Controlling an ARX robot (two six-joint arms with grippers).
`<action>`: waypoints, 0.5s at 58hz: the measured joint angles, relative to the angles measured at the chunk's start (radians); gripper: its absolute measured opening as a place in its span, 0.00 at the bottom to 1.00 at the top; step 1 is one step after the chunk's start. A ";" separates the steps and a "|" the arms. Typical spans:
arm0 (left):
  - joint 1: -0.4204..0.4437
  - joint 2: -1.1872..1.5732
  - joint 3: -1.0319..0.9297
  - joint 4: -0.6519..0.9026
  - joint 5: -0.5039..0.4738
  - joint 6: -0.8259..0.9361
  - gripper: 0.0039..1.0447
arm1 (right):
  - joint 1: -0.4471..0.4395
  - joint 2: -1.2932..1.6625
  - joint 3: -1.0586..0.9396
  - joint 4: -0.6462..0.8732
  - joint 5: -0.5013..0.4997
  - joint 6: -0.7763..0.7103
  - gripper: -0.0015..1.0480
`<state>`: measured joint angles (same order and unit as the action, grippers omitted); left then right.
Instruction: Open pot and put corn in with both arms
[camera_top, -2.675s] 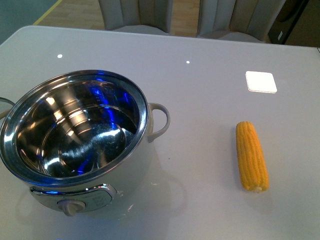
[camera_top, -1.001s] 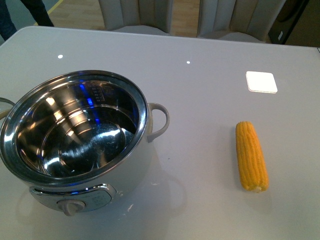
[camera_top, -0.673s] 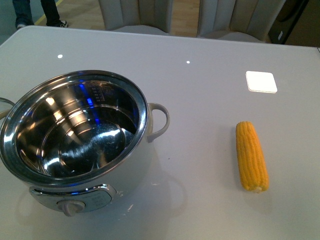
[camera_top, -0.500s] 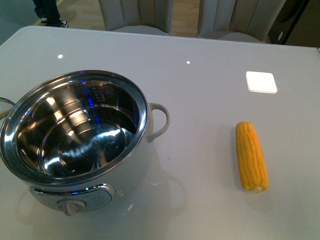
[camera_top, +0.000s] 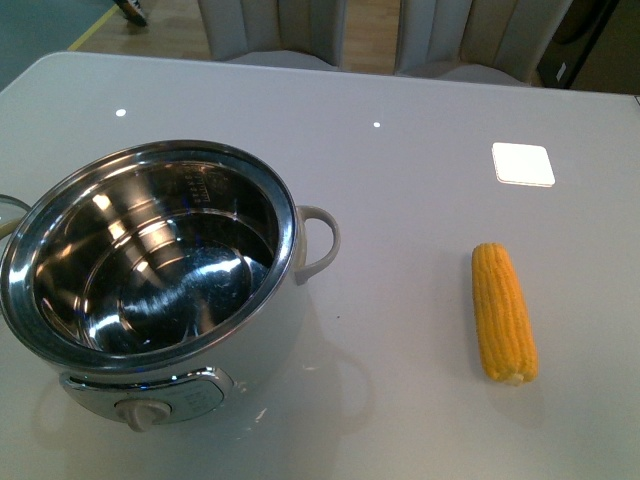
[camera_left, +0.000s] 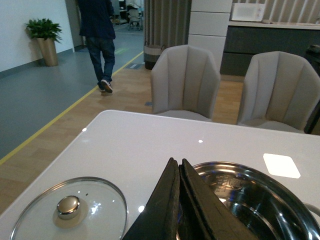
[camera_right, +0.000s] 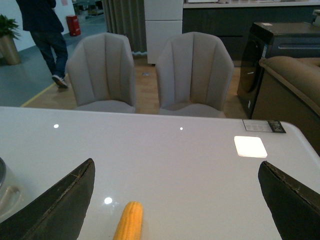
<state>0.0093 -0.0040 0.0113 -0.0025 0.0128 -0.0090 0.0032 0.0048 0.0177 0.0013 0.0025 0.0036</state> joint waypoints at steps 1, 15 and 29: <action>-0.002 0.001 0.000 0.000 -0.005 0.000 0.03 | 0.000 0.000 0.000 0.000 0.000 0.000 0.92; -0.005 0.002 0.000 0.000 -0.011 0.005 0.24 | 0.000 0.000 0.000 0.000 0.000 0.000 0.92; -0.006 0.002 0.000 0.000 -0.012 0.003 0.04 | 0.000 0.000 0.000 0.000 0.000 0.000 0.92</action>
<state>0.0036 -0.0025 0.0116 -0.0025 0.0006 -0.0055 0.0032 0.0048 0.0181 0.0013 0.0025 0.0036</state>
